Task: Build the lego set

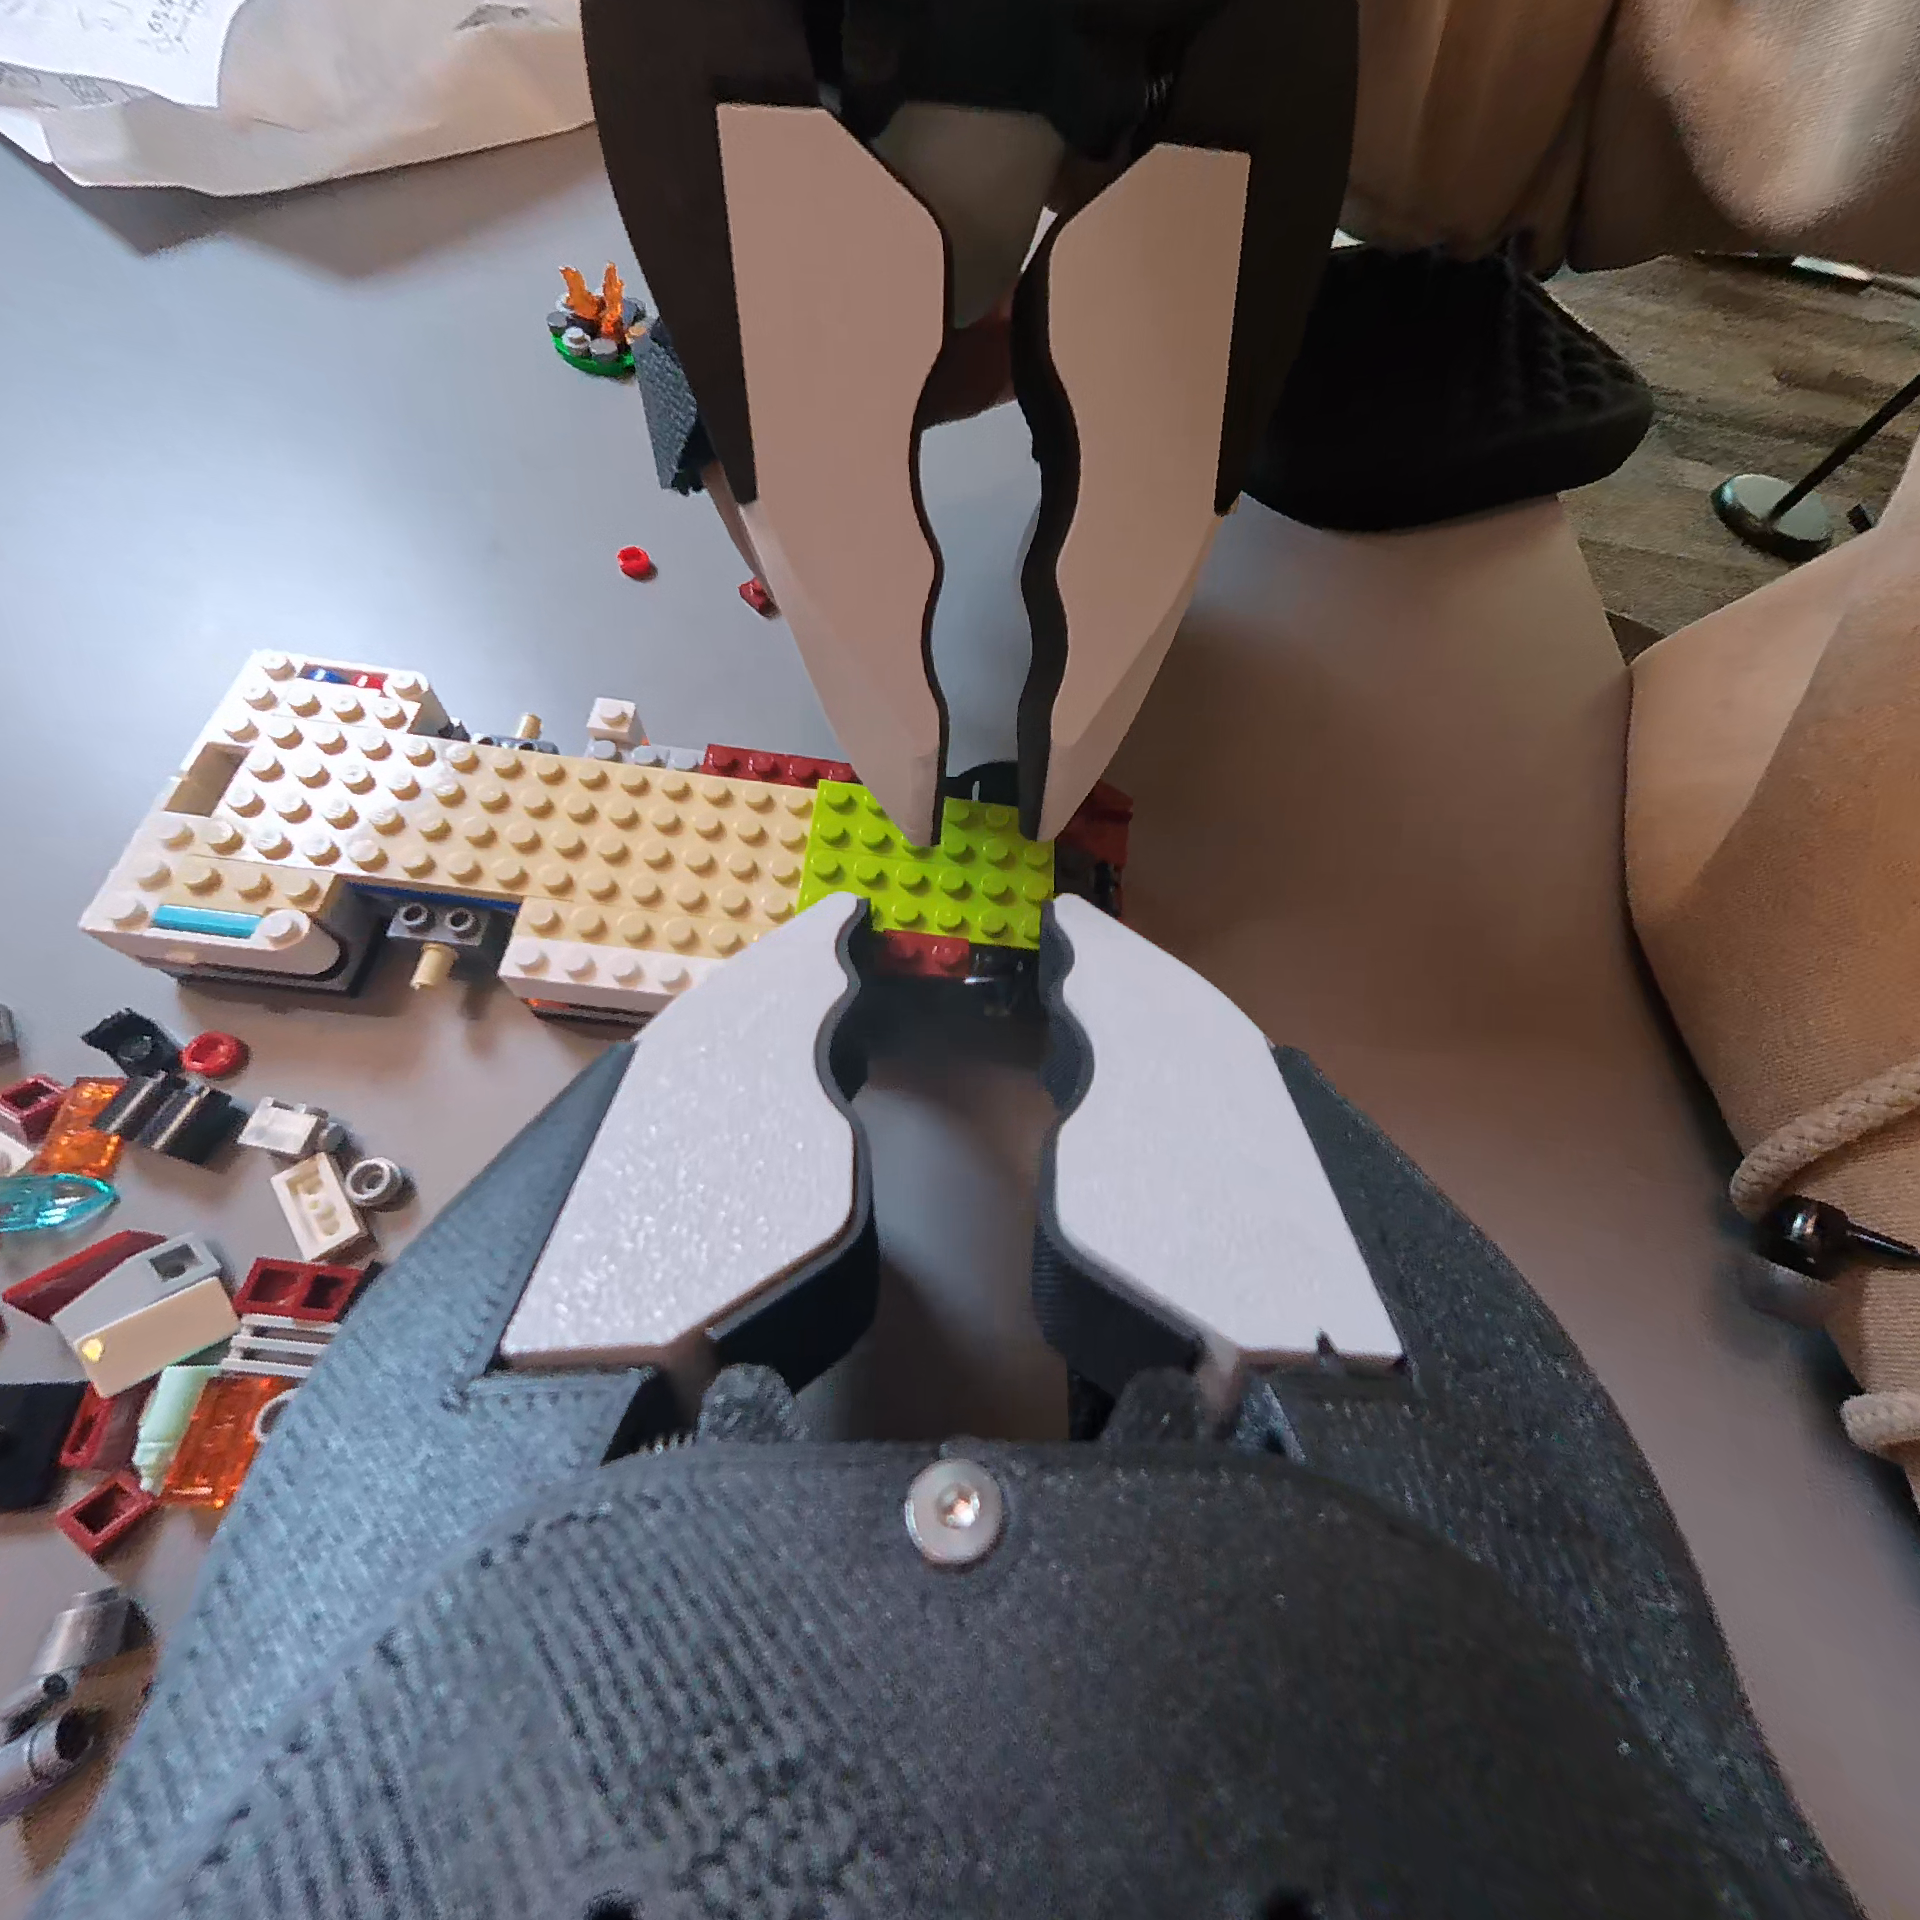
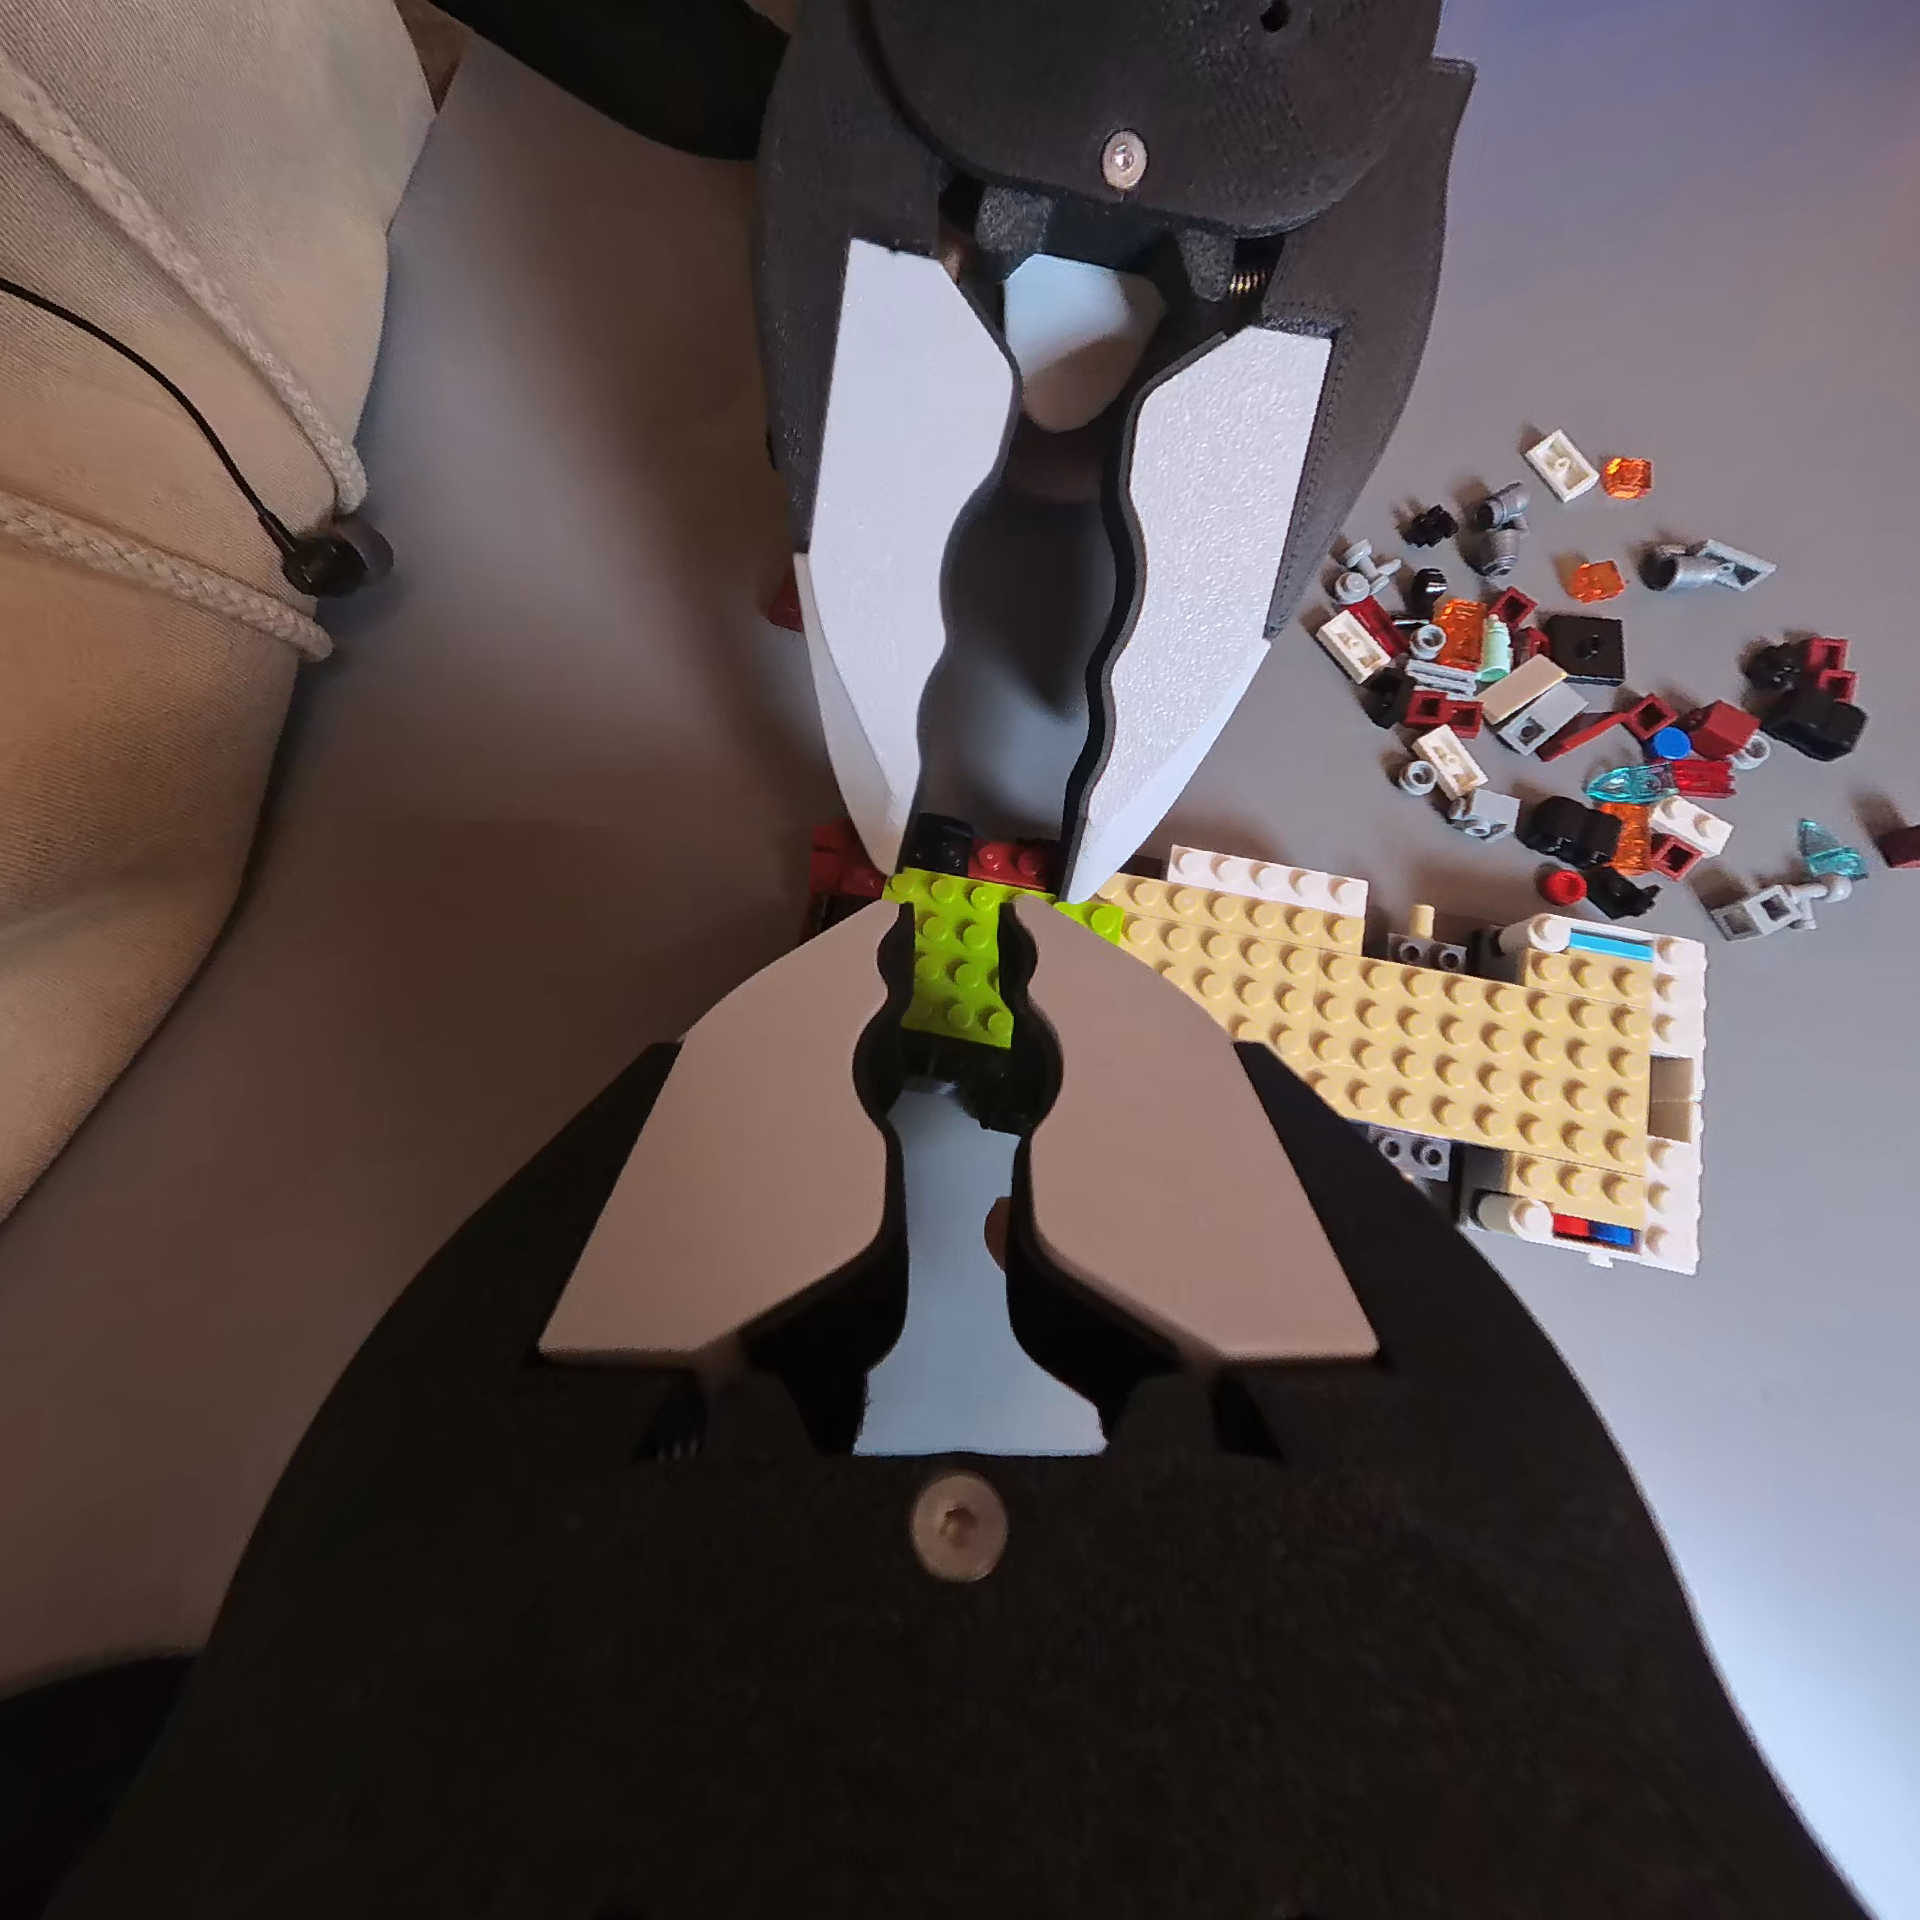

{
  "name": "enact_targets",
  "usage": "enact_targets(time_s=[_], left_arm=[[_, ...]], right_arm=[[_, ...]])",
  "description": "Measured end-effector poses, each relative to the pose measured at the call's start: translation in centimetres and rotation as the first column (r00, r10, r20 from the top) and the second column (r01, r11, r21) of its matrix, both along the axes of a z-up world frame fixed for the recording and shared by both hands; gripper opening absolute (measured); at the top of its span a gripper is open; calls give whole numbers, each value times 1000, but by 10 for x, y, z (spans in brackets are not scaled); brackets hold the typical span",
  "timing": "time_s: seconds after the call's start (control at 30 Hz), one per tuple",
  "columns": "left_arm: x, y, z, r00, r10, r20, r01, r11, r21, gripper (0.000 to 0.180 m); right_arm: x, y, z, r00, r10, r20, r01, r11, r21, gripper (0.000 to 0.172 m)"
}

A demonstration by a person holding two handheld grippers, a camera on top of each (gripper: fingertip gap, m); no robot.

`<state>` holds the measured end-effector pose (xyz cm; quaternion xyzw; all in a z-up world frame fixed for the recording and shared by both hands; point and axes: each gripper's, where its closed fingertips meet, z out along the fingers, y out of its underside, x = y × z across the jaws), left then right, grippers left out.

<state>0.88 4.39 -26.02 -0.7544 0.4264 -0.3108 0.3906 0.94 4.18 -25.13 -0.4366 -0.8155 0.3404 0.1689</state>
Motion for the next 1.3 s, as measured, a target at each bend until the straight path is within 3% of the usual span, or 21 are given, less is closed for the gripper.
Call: enact_targets(time_s=[0.27,0.6,1.3], left_arm=[[-17,-1,9,999,34,-23,-34,999,20,33],[-23,-24,-8,997,3,-82,-5,1000,-22,40],[-12,-24,-11,999,21,-47,-23,999,-42,39]], right_arm=[[-16,8,3,998,-59,-17,60,997,45,0],[-21,5,-11,988,-71,135,52,989,141,2],[-16,6,-16,966,-68,251,-25,936,350,0]])
